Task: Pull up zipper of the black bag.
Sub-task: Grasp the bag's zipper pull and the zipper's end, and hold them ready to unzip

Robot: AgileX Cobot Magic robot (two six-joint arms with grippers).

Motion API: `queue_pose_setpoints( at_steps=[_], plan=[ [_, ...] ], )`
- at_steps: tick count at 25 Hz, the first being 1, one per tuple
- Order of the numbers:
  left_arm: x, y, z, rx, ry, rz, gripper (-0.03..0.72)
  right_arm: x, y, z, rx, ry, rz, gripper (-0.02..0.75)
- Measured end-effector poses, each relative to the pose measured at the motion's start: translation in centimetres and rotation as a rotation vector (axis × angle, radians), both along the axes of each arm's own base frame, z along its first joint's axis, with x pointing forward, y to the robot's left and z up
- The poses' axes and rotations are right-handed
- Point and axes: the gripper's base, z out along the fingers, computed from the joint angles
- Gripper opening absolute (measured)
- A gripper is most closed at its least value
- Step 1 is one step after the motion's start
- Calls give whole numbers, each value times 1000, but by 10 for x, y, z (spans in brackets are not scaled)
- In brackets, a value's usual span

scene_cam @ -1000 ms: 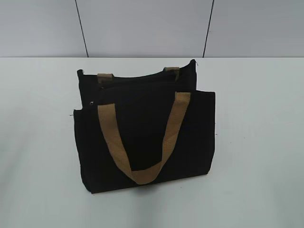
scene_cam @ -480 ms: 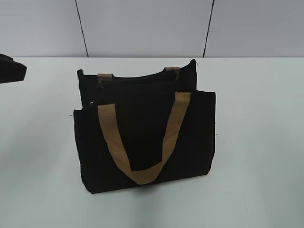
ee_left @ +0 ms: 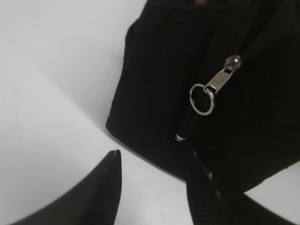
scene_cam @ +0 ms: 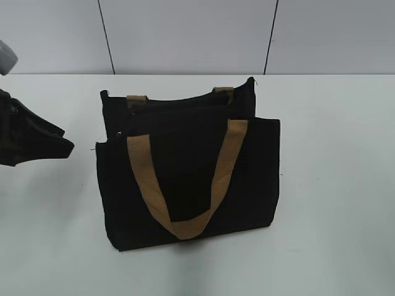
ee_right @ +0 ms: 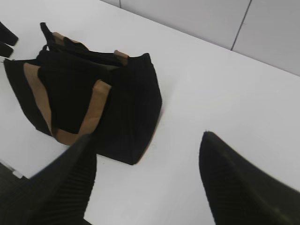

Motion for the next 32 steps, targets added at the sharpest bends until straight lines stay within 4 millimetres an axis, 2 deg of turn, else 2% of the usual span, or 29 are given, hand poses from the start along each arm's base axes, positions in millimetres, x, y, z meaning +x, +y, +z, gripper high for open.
queue_pose_setpoints(
  at_steps=[4,8,14,22,28,32],
  plan=[
    [9,-5,-20,-28,7,-50,344,19,6,-2,59,46,64,527],
    [12,-12,-31,-45,2,-78,344,37,8,-5,105,96,93,527],
    [18,-12,-57,-46,65,-87,346,62,8,-2,100,134,112,526],
    [19,-24,-69,-74,61,-173,372,67,8,5,92,117,120,526],
    [15,-44,-88,-43,112,-232,468,67,8,5,85,112,125,526],
    [18,-47,-92,-7,91,-204,483,67,8,5,83,111,127,526]
  ],
)
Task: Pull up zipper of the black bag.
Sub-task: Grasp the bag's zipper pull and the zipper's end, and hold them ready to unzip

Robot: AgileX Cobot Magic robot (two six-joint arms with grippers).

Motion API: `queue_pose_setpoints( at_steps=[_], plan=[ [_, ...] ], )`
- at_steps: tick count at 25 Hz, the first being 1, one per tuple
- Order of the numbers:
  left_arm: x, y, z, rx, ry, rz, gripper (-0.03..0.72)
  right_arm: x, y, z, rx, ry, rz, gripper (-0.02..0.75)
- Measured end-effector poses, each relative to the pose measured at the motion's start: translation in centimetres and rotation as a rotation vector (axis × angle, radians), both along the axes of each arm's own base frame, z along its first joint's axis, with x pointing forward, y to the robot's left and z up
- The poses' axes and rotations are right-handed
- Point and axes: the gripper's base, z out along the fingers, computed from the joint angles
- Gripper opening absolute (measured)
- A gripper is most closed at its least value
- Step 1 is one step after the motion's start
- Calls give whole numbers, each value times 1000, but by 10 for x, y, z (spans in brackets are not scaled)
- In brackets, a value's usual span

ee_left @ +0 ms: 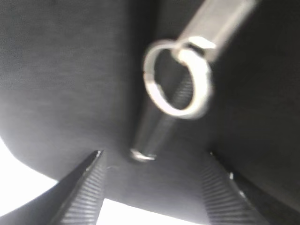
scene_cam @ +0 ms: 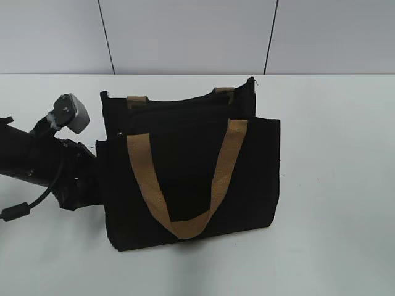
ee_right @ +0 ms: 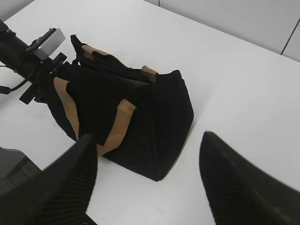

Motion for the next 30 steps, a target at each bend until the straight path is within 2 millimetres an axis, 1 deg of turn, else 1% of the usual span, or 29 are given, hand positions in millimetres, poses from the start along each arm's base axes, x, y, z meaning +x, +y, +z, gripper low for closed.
queue_pose_setpoints(
  at_steps=[4,8,10,13,17,18,19,21,24,28,30],
  plan=[
    [3,-2,3,-27,-48,9,484,0,0,0,-1,0,1,526],
    [4,-5,5,-46,-96,-24,482,0,0,0,-1,0,1,526],
    [4,-5,5,-43,-104,-34,452,0,0,0,2,0,2,526],
    [4,-5,5,-46,-106,-42,334,0,2,1,23,-3,10,526],
    [4,-5,5,-51,-96,-28,77,0,3,2,44,-3,17,524],
    [4,-5,5,-53,-87,-20,36,2,3,2,43,1,18,519],
    [4,-5,5,-57,-74,-7,22,3,3,1,43,2,21,515],
    [4,-5,8,-62,-61,14,22,7,3,-1,41,10,26,504],
    [2,-4,22,-52,-97,22,22,13,7,-4,28,19,67,498],
    [-2,1,45,-11,-169,32,22,23,25,-10,27,23,149,494],
    [-5,3,53,19,-187,31,21,29,38,-14,22,23,194,491]
  ],
)
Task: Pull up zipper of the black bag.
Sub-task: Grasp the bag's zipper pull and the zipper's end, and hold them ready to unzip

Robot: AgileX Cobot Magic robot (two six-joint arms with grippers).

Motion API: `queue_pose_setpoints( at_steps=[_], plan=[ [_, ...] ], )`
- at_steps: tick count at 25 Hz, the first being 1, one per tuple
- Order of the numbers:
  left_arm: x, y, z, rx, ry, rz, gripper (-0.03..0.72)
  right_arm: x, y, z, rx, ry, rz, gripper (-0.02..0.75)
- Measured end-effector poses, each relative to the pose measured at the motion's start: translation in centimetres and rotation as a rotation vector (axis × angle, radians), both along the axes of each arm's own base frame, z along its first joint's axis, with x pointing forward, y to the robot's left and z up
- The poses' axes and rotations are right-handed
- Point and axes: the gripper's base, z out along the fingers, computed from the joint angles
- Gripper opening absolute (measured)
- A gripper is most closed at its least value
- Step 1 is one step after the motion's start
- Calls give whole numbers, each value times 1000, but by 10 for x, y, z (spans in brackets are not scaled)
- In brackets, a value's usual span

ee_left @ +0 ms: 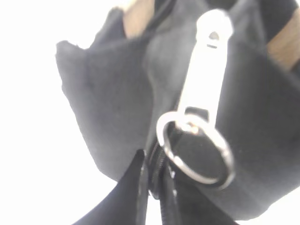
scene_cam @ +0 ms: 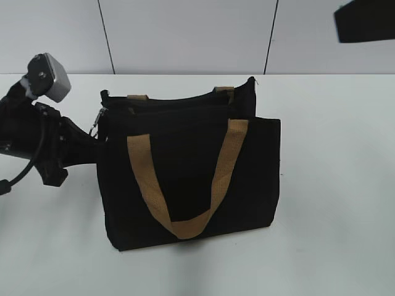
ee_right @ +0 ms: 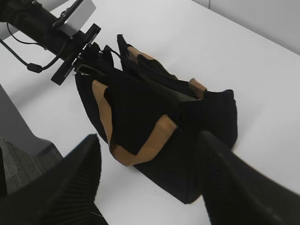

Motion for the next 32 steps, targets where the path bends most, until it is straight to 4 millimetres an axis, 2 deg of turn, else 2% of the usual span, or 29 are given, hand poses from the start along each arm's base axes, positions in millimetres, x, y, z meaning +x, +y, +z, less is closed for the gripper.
queue_pose_setpoints(
  at_steps=[6,11,14,19,22,25,28,32],
  plan=[
    [-10,5,21,35,-39,1,21,19,41,-13,-73,2,136,486],
    [-16,6,37,35,-82,9,21,38,78,-2,-124,-41,241,435],
    [-19,7,44,30,-104,13,21,49,102,-5,-162,-54,312,421],
    [-22,7,50,24,-122,15,20,55,145,-32,-237,-57,447,419],
    [-23,7,50,20,-115,12,20,62,162,-45,-117,125,320,413],
    [-23,6,50,16,-111,6,20,71,171,-56,10,322,168,381],
    [-23,6,50,14,-108,6,20,75,179,-66,72,435,121,345],
    [-23,6,50,14,-108,6,20,81,188,-80,118,522,112,335]
  ],
)
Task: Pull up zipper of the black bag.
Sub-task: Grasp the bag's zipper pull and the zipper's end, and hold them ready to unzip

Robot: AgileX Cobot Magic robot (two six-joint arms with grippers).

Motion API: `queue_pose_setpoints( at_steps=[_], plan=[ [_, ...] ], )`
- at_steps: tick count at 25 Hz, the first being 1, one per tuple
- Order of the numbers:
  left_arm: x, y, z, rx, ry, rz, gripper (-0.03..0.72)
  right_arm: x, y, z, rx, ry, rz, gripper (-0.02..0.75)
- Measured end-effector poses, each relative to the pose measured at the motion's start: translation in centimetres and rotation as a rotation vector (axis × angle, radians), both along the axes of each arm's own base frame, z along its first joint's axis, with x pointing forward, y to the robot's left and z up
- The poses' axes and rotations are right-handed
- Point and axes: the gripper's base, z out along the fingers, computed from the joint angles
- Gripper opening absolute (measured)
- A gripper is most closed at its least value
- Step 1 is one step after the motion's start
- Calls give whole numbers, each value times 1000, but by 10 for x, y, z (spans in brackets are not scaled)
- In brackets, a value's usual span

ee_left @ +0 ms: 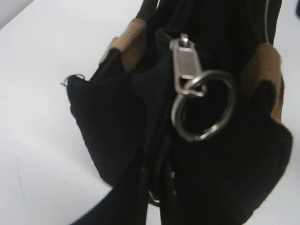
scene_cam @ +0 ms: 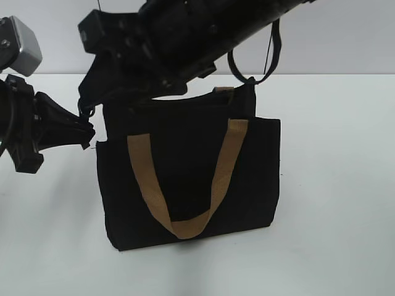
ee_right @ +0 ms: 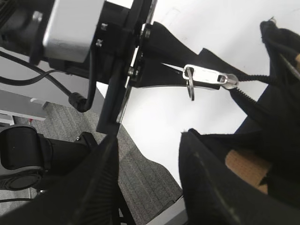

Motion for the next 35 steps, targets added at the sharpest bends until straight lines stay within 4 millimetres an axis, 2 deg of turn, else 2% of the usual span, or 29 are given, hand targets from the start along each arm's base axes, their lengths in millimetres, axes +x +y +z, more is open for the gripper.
queue_pose_setpoints(
  at_steps=[4,10,16,21,26,35],
  plan=[
    [0,0,0,-1,1,-2,20,8,9,-17,17,33,8,332],
    [0,0,0,-2,2,-3,20,15,15,-23,59,15,-3,330],
    [0,0,0,-2,2,-3,20,23,21,-38,51,25,-29,329],
    [0,0,0,-2,2,-3,20,28,21,-38,61,-15,-56,329],
    [0,0,0,-2,2,-3,20,31,23,-46,48,-4,-58,329],
    [1,1,0,7,-9,14,20,28,23,-47,45,22,-33,329]
  ],
)
